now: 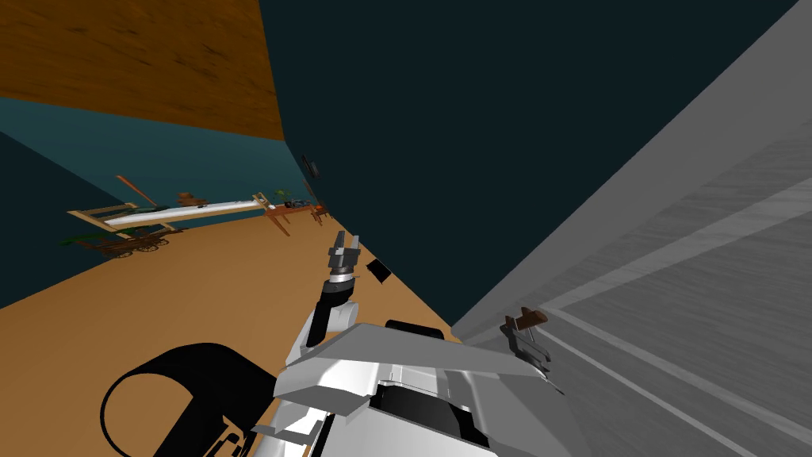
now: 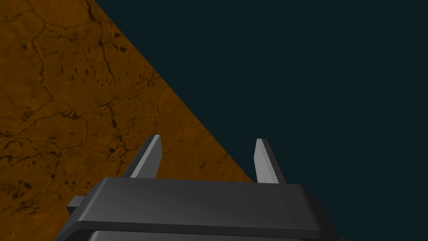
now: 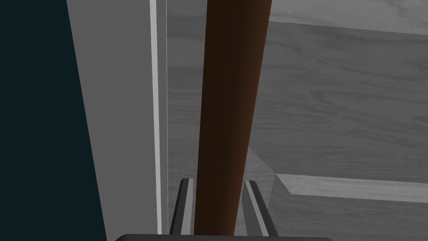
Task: Pull the door open
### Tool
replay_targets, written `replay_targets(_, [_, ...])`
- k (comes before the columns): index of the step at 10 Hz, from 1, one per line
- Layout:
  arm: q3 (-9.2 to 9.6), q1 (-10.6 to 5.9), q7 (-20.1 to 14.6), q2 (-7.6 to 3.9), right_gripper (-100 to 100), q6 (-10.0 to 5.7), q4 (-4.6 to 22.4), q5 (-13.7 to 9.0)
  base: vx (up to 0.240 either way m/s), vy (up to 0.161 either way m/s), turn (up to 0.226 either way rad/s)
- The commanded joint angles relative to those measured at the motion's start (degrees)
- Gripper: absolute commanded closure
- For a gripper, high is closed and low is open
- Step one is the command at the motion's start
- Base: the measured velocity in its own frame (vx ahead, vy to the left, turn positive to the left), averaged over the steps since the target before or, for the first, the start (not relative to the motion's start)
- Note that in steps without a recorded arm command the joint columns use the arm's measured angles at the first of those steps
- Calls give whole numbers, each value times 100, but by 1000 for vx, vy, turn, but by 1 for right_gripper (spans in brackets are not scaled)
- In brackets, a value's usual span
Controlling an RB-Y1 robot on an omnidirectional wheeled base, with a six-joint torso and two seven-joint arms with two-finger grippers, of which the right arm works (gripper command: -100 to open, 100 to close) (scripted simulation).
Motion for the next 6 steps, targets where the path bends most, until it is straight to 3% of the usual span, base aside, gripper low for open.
replay_targets(1, [120,51,-53,-22,100,-9,-28,68,-216,-3,63])
replay_targets(6, [503,179,-248,-190,100,-93,-203,312,-227,14,61])
